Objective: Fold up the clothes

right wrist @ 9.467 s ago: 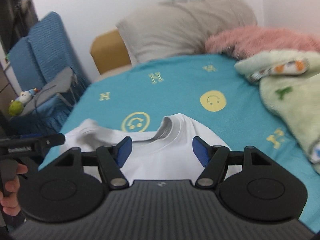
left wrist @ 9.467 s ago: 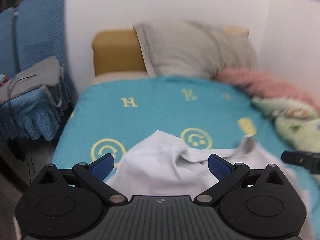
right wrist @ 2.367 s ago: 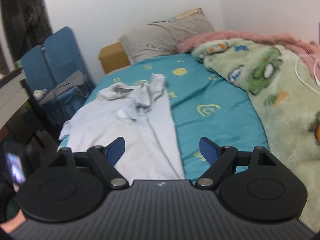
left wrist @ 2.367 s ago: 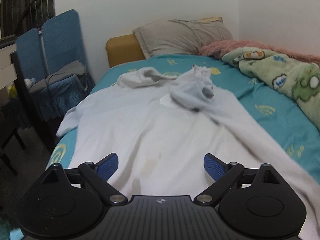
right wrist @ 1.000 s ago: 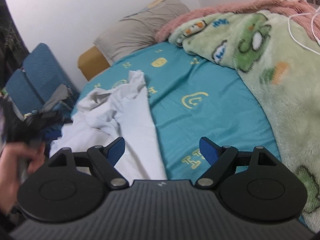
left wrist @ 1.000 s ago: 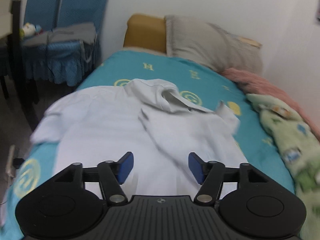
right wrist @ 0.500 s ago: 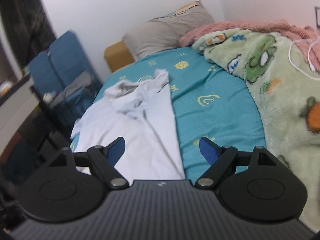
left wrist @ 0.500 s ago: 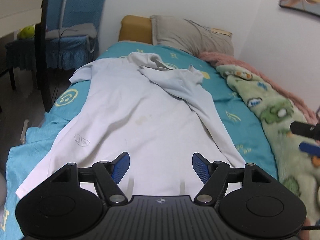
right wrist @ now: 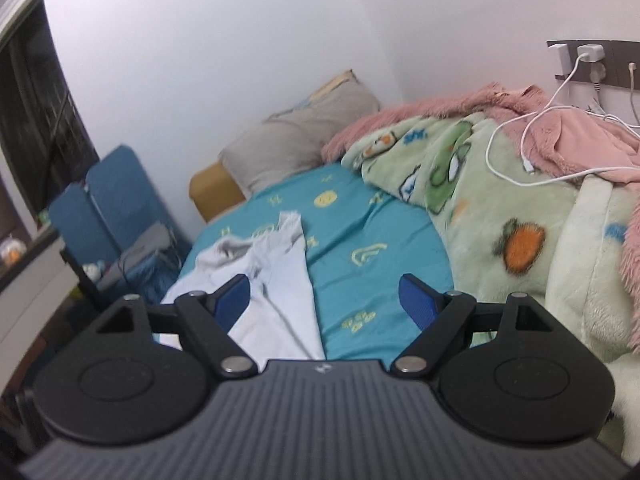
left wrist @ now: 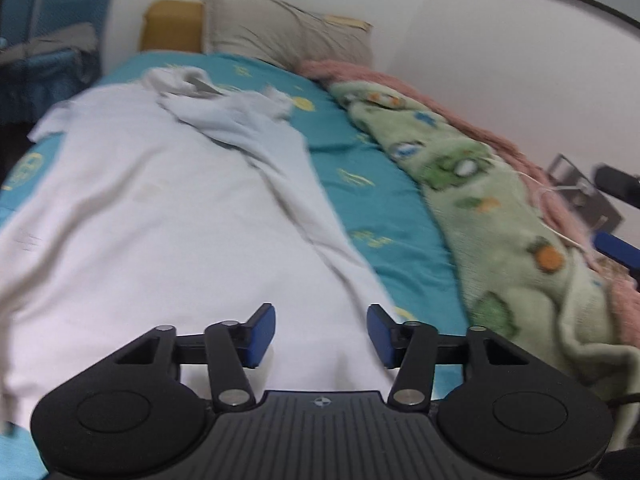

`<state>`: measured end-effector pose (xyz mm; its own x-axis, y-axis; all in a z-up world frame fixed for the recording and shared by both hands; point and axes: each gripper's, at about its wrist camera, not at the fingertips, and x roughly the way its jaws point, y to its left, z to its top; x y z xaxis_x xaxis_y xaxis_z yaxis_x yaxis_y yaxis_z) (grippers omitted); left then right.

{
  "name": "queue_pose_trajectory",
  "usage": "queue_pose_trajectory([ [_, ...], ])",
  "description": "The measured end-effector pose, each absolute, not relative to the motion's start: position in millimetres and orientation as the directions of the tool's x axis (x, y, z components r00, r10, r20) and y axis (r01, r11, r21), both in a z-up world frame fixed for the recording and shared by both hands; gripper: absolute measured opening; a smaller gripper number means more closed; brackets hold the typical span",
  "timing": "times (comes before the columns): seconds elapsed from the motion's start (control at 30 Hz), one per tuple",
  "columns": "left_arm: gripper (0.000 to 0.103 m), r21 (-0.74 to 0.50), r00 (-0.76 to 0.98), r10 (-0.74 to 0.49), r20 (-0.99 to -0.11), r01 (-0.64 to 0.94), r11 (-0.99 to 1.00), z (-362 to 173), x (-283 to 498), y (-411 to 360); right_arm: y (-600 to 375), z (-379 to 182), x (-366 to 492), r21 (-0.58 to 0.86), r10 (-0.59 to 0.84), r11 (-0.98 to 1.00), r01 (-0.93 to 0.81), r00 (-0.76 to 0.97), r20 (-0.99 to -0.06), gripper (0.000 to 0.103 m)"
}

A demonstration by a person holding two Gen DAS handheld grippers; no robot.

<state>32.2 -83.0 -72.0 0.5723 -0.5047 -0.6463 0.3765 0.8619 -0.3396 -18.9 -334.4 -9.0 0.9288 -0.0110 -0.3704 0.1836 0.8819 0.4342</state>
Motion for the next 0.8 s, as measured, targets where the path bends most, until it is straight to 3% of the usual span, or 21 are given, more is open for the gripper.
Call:
queue_pose_trajectory([
  [0.23,0.045,-0.238,0.475,-0.501,-0.723,0.509,0.827,-96.1,20.8,-151.6,-350.6,-25.2,-8.4,0.478,0.007,0.854,0.205,0.914,-0.406,0.083],
  [0.43,0.042,-0.344,0.365,-0.53,-0.765,0.464,0.816,-115.7,41.6,-164.7,-343.4,-31.3,-2.0,0.477,0.039,0.859,0.188,0.904,-0.426,0.083],
  [0.5,0.011,-0.348,0.351,-0.515,-0.782,0.441,0.828,-124.0,48.8,-168.0,-341.3,-32.6,-0.2,0.474,0.043,0.861,0.186,0.901,-0.432,0.083],
  [0.53,0.005,-0.354,0.347,-0.514,-0.784,0.43,0.83,-126.9,51.4,-167.9,-339.9,-33.3,-1.0,0.472,0.041,0.861,0.188,0.9,-0.434,0.083],
  [0.8,0.001,-0.538,0.309,-0.625,-0.717,0.326,0.778,-98.1,67.4,-117.3,-339.5,-34.7,-1.8,0.485,0.057,0.855,0.183,0.896,-0.44,0.083],
])
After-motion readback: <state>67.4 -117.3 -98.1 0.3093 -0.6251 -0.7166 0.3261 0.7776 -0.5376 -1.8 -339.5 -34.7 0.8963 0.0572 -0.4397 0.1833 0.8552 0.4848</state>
